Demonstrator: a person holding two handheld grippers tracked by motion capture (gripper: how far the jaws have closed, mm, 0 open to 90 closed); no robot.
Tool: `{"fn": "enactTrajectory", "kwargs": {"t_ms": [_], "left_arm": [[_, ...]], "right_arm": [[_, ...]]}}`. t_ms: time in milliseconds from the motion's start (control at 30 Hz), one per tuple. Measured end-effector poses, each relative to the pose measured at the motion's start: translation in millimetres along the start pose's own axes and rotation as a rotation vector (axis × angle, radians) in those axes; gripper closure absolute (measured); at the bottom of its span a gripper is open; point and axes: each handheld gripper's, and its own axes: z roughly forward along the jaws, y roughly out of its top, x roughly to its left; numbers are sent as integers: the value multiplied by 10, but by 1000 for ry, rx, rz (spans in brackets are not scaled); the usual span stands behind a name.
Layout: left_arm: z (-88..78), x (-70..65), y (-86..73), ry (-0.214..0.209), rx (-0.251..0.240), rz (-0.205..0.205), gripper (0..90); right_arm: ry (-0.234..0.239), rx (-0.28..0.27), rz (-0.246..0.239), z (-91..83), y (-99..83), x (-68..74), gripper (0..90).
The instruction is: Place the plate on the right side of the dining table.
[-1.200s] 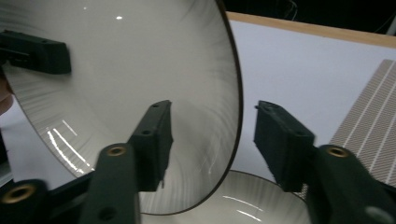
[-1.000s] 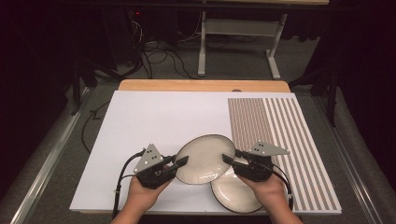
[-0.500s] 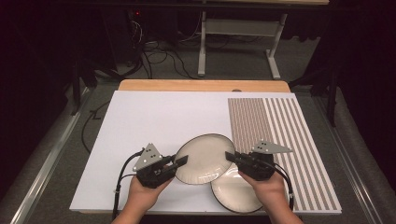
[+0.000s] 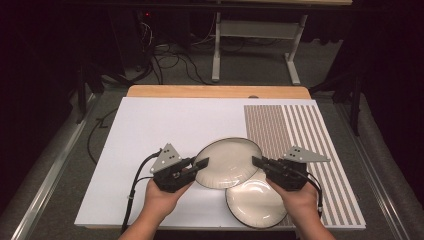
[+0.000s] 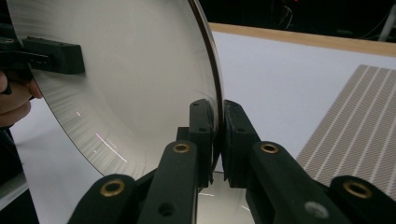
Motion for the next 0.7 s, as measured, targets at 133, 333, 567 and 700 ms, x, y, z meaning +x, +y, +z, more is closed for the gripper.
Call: {"fn": "enactTrajectory", "kwargs": {"t_ms": [133,333,567,700], "left_arm": [[138,-30,105,-3,0,5,769],[357,-59,254,-19,-4,14,764],[656,-119,415,-44,26,48,761],[825,-193,484,-55,44,69,761]], "right_arm": [[-23,-11,6,-87,45,-102,864],[-63,-36,8,-230,118,-252,866],[-107,-43,20,-405,152,-456,867],[-135,-44,27,-524,140,-567,866]]}}
